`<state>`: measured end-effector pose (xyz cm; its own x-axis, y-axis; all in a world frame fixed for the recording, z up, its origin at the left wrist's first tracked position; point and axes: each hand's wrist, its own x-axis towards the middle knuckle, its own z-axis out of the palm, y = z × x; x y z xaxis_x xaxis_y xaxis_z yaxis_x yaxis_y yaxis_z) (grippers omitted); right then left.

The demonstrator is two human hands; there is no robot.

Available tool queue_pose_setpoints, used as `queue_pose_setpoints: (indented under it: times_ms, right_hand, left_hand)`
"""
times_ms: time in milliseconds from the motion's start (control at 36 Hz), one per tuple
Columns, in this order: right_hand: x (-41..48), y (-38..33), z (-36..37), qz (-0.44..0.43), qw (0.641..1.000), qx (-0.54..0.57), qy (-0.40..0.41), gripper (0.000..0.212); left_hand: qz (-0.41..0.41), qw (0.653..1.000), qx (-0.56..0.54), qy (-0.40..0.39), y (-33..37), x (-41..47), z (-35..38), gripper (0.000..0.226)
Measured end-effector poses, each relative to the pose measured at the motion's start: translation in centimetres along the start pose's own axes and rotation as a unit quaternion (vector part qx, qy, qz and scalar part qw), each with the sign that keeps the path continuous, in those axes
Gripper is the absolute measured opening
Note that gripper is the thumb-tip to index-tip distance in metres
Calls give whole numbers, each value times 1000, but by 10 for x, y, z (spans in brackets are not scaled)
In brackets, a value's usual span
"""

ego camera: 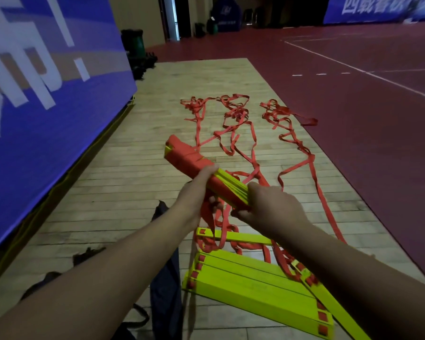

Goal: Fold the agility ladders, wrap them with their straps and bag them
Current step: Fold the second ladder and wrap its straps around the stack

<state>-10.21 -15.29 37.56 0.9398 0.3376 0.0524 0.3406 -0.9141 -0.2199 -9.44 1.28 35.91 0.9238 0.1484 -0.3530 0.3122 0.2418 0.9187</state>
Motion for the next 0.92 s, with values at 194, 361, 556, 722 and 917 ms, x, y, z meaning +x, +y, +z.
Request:
queue_pose_setpoints:
  times_ms: [194, 361, 556, 722, 917]
  right_hand:
    - [9, 11, -27, -15, 941, 300, -159, 39]
    - [7, 32, -30, 8, 816, 490, -308, 53]
    - [6, 20, -27, 3, 844, 481, -238, 38]
    - [8, 13, -24, 40, 931, 353, -88, 24]
    - [6, 4, -6, 0, 997, 74, 7, 57]
  left_hand:
    - [116, 991, -68, -28, 22, -5, 5, 26]
    - [160, 976, -118, -87, 38, -3, -6, 38]
    - [192, 973, -24, -123, 53, 3, -25, 47]
    - [105, 949, 215, -203, 51, 3, -44, 85]
    - [-6, 988, 125, -89, 28, 1, -21, 61]
